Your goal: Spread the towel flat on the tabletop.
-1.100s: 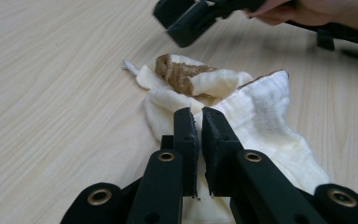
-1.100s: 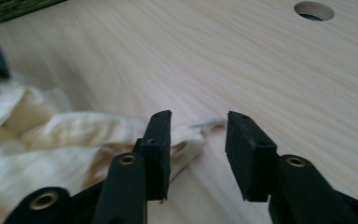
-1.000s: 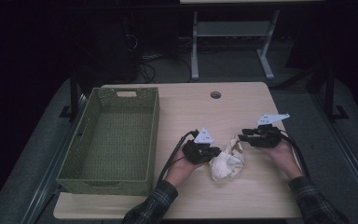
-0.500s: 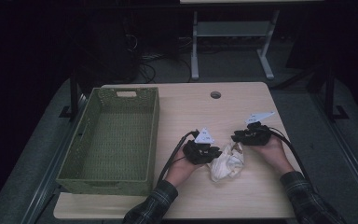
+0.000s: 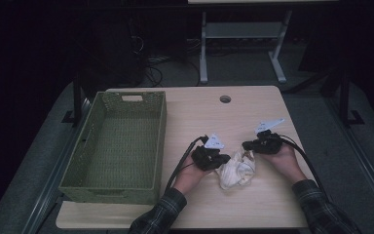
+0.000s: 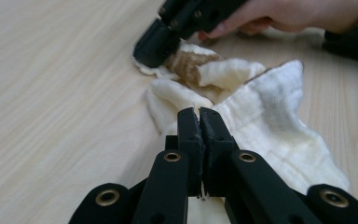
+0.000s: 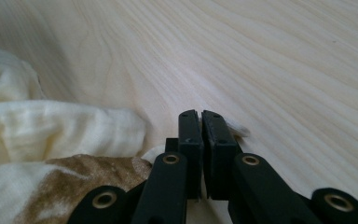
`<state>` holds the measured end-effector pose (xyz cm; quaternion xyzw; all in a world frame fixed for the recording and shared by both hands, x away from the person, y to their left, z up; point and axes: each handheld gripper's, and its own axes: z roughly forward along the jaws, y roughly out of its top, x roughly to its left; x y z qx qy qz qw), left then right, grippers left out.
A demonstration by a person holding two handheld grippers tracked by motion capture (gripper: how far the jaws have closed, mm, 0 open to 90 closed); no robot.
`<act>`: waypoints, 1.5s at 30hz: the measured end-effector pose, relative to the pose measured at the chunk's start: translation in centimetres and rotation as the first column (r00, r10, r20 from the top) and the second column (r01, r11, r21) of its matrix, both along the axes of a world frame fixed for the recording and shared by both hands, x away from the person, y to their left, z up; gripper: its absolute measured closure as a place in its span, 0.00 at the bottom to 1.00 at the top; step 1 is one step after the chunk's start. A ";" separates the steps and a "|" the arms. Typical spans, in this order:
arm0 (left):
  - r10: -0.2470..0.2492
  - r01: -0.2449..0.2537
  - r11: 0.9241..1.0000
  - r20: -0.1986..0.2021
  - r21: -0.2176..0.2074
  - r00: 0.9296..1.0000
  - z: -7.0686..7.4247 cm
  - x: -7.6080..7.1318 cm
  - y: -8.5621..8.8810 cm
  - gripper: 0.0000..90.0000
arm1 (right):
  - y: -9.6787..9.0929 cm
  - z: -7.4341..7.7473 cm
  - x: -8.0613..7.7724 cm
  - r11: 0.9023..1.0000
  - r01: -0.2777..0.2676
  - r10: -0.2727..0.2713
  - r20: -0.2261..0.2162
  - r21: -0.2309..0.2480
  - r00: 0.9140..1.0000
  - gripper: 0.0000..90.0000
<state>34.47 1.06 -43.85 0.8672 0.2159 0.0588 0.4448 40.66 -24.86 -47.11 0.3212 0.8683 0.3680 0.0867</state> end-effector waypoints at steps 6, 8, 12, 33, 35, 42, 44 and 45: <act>0.048 -0.048 0.999 0.010 -0.026 0.999 0.7 0.2 0.5 0.98 | -0.7 0.4 -0.2 1.000 0.014 -0.014 0.017 -0.001 1.000 0.97; 0.055 -0.054 0.997 0.018 -0.050 0.998 1.1 0.1 0.8 0.98 | -1.1 0.8 -0.4 1.000 0.021 -0.021 0.019 0.004 1.000 0.97; 0.079 -0.077 0.994 0.032 -0.077 0.996 1.9 0.0 1.1 0.98 | -2.2 1.5 -0.7 0.999 0.032 -0.033 0.036 0.020 0.999 0.96; 0.292 -0.289 0.956 0.121 -0.044 0.949 3.4 2.3 2.5 0.98 | -8.6 3.2 -1.0 0.982 0.181 -0.183 0.055 0.047 0.982 0.97; 0.327 -0.326 0.945 0.121 -0.031 0.937 3.1 2.7 2.6 0.98 | -8.8 3.2 -0.9 0.982 0.185 -0.187 0.053 0.045 0.981 0.97; 0.417 -0.423 0.905 0.102 0.047 0.903 1.1 4.4 3.3 0.98 | -8.9 2.1 -0.2 0.975 0.220 -0.220 0.029 -0.001 0.975 0.97; 0.426 -0.431 0.901 0.097 0.044 0.900 0.7 4.5 3.3 0.96 | -8.8 1.7 -0.1 0.975 0.221 -0.221 0.022 0.002 0.975 0.94; 0.433 -0.440 0.896 0.105 0.057 0.895 0.6 4.5 3.3 0.93 | -8.8 1.7 -0.1 0.975 0.224 -0.224 0.022 0.002 0.974 0.91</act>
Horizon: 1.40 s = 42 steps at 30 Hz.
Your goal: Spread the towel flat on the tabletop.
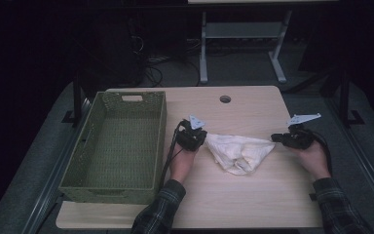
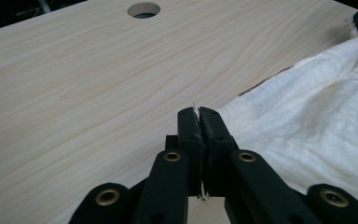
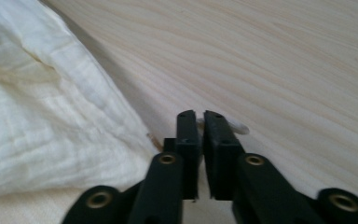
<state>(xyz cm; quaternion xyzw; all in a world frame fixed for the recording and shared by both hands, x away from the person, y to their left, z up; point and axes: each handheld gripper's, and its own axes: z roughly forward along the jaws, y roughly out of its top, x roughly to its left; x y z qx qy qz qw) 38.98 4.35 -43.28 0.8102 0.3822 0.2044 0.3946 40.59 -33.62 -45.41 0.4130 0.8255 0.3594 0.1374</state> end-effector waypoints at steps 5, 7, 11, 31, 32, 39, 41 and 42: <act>-0.033 0.033 0.999 -0.003 -0.018 0.999 0.3 -0.3 -0.1 0.77 | -0.1 0.6 -0.2 0.999 0.011 -0.011 0.018 0.030 1.000 0.74; -0.076 0.076 0.997 -0.001 -0.032 0.997 0.7 -1.1 -0.4 0.72 | -0.1 1.4 -0.6 0.997 -0.002 0.000 0.023 0.075 1.000 0.73; -0.133 0.133 0.990 -0.001 -0.039 0.991 0.9 -2.1 -1.0 0.69 | 0.2 1.9 -1.2 0.994 -0.029 0.028 0.018 0.102 0.999 0.73; -0.364 0.367 0.929 -0.063 0.037 0.929 -0.9 -7.4 -4.5 0.69 | 6.9 0.9 -6.9 0.951 -0.289 0.291 -0.005 0.109 0.957 0.83; -0.364 0.367 0.929 -0.063 0.037 0.929 -0.9 -7.4 -4.5 0.69 | 6.9 0.9 -6.9 0.951 -0.289 0.291 -0.005 0.109 0.957 0.83; -0.359 0.366 0.927 -0.090 0.079 0.929 -2.3 -7.2 -5.5 0.70 | 9.4 -0.1 -7.6 0.936 -0.342 0.344 -0.019 0.089 0.939 0.81; -0.346 0.353 0.931 -0.090 0.094 0.934 -2.6 -7.0 -5.8 0.71 | 9.7 -0.4 -7.4 0.938 -0.337 0.340 -0.026 0.082 0.940 0.81; -0.343 0.351 0.931 -0.090 0.100 0.935 -2.7 -6.9 -5.8 0.73 | 9.8 -0.5 -7.4 0.939 -0.336 0.339 -0.030 0.078 0.940 0.82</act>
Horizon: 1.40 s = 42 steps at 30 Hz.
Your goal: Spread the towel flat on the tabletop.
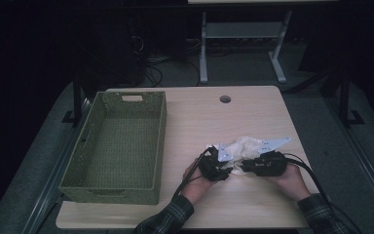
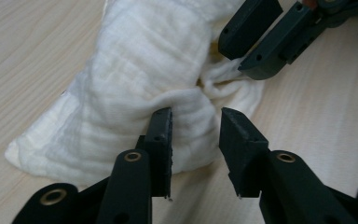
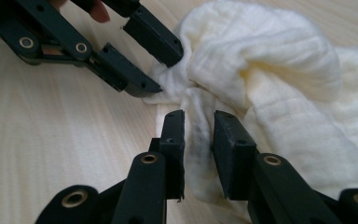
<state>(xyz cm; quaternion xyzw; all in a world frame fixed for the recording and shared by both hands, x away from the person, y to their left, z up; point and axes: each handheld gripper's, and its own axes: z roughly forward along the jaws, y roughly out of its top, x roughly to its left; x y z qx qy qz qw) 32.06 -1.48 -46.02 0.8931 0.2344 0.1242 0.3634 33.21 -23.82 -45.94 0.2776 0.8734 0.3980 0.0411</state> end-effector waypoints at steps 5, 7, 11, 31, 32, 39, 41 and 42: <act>0.010 -0.010 1.000 -0.012 0.008 1.000 -0.1 0.3 -0.2 0.92 | 0.4 -0.6 0.1 0.999 -0.003 0.004 0.014 -0.049 1.000 0.95; 0.008 -0.008 1.000 -0.023 0.004 1.000 0.1 0.4 -0.1 0.95 | 0.3 -0.5 0.1 0.999 -0.004 0.005 0.016 -0.050 1.000 0.97; 0.008 -0.009 0.999 -0.013 -0.038 1.000 1.6 0.2 0.6 0.96 | -0.2 0.3 0.0 1.000 -0.003 0.004 0.037 -0.022 0.999 0.98; 0.189 -0.178 0.968 0.050 -0.175 0.981 6.4 1.7 5.6 0.97 | -7.4 4.4 0.3 0.987 0.121 -0.133 0.112 0.110 0.985 0.98; 0.213 -0.204 0.967 0.048 -0.151 0.976 6.0 2.1 5.6 0.97 | -8.3 4.4 0.5 0.984 0.145 -0.157 0.109 0.106 0.982 0.98; 0.279 -0.275 0.956 0.025 -0.102 0.960 4.4 4.1 4.8 0.97 | -9.6 2.6 2.3 0.980 0.189 -0.193 0.064 0.063 0.979 0.98; 0.284 -0.280 0.956 0.033 -0.090 0.958 4.1 4.4 4.5 0.97 | -9.5 2.2 2.6 0.980 0.192 -0.195 0.062 0.053 0.979 0.98; 0.289 -0.286 0.955 0.031 -0.076 0.957 3.6 4.9 4.2 0.97 | -9.4 1.5 3.3 0.979 0.200 -0.202 0.053 0.032 0.978 0.98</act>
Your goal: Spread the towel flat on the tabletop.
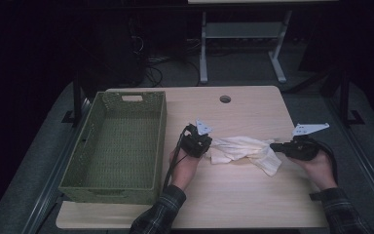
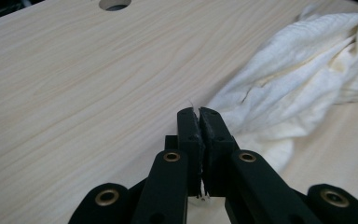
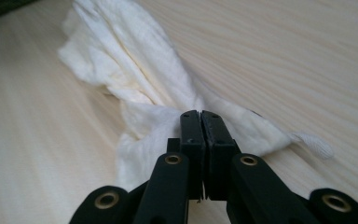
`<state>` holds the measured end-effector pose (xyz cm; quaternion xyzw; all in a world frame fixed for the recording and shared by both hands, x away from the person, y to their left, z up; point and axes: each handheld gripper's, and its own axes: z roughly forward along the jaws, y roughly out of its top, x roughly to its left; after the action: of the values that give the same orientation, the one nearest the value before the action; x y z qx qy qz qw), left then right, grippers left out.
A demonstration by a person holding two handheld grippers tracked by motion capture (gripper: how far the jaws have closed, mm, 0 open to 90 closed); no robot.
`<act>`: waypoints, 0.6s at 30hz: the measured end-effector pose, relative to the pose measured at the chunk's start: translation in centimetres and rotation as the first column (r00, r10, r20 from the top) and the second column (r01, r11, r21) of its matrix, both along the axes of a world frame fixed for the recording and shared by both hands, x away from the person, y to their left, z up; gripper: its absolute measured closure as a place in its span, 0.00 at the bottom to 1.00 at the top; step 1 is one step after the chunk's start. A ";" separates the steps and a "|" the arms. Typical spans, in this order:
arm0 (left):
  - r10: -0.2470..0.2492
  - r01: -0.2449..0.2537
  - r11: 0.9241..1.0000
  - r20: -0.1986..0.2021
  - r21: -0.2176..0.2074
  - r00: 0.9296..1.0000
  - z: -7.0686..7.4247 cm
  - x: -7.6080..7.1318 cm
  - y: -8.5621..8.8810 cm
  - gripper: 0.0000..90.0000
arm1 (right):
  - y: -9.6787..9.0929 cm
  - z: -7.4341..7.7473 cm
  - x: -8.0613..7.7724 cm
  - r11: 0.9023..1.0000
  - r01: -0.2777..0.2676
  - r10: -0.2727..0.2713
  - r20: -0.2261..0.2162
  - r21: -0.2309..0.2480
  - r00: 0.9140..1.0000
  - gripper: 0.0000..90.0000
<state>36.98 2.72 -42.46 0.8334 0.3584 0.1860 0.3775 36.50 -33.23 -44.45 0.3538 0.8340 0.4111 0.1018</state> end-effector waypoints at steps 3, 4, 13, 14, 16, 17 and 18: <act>0.004 -0.004 1.000 -0.007 0.003 1.000 -0.6 0.5 -0.1 0.96 | 0.0 -0.4 0.5 1.000 0.009 -0.009 -0.012 -0.003 1.000 0.97; 0.003 -0.003 1.000 -0.021 0.007 1.000 -0.9 0.7 -0.2 0.96 | 0.0 -0.5 0.6 1.000 0.014 -0.014 -0.020 0.001 1.000 0.97; -0.040 0.040 0.999 -0.009 -0.025 0.999 0.9 -0.4 0.7 0.73 | -1.7 1.8 -0.5 0.997 0.049 -0.052 0.039 0.067 0.998 0.82; -0.046 0.045 0.998 -0.007 -0.031 0.999 1.2 -0.7 0.7 0.73 | -1.7 2.0 -0.7 0.996 0.051 -0.054 0.042 0.071 0.998 0.82; -0.076 0.075 0.996 -0.003 -0.040 0.997 1.7 -1.4 0.7 0.73 | -1.8 2.2 -1.0 0.995 0.053 -0.056 0.048 0.079 0.997 0.82; -0.103 0.103 0.994 -0.010 -0.032 0.995 1.8 -1.7 0.6 0.73 | -1.9 2.6 -1.7 0.994 0.038 -0.043 0.047 0.099 0.998 0.82; -0.103 0.103 0.994 -0.010 -0.032 0.995 1.8 -1.7 0.6 0.73 | -1.9 2.6 -1.7 0.994 0.038 -0.043 0.047 0.099 0.998 0.82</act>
<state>35.26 3.35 -40.68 0.8458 0.3198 0.1560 0.3975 34.78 -35.10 -41.87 0.3651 0.8026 0.4580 0.1130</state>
